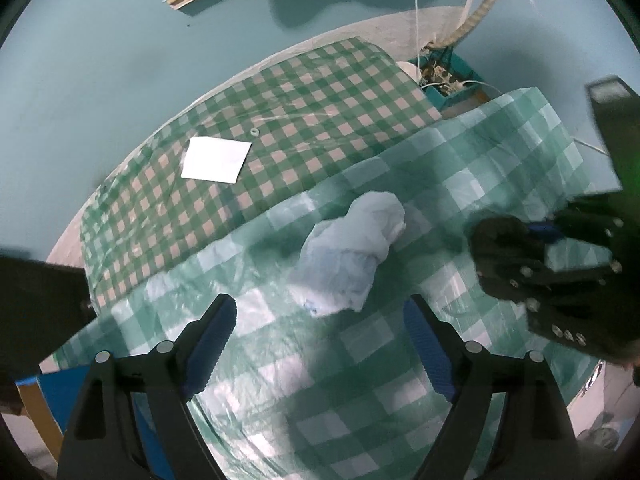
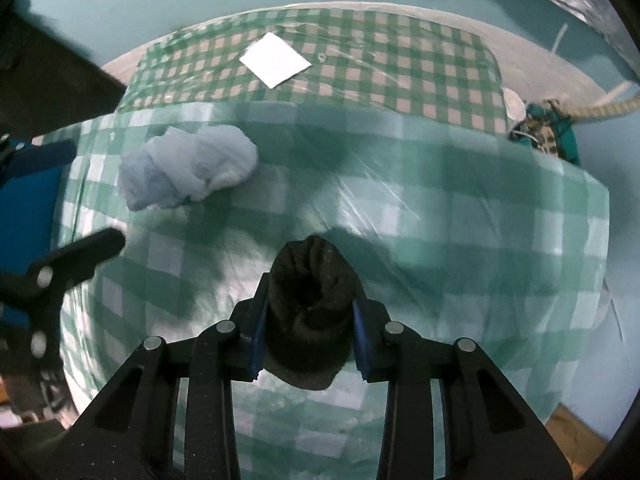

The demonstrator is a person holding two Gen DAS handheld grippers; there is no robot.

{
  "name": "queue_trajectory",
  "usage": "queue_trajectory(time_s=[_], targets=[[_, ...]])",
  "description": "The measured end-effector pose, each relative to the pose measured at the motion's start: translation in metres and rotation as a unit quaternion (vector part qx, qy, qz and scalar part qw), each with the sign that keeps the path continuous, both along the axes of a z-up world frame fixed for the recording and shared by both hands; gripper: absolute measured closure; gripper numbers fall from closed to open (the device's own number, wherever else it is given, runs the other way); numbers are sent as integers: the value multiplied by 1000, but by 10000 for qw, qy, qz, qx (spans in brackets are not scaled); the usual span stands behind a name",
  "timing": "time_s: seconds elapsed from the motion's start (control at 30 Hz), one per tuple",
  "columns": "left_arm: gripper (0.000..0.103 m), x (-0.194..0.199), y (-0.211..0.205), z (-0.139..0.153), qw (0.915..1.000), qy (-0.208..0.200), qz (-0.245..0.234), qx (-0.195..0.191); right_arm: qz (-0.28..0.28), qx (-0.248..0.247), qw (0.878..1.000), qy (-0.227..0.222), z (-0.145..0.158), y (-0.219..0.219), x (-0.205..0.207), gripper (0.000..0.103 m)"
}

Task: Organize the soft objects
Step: 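Close the left tool on the white plastic bag while the right tool lifts the black cap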

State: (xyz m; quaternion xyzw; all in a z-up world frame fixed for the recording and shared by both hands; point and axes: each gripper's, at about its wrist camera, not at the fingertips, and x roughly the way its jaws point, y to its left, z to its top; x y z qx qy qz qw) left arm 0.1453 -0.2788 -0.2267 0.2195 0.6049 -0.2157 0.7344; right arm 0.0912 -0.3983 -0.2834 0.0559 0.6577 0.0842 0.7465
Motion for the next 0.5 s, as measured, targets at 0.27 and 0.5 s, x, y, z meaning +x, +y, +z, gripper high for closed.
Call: queue_trajectory(time_s=[0.27,0.5], targets=[[16,9,-22,-15,9996,6,-259,101,-34,56,10000,-26,10,-13,-33,70],[17,13,-29,-29,9997,79,-202,134,-124,150,9998,-99,20,-22,-56,70]])
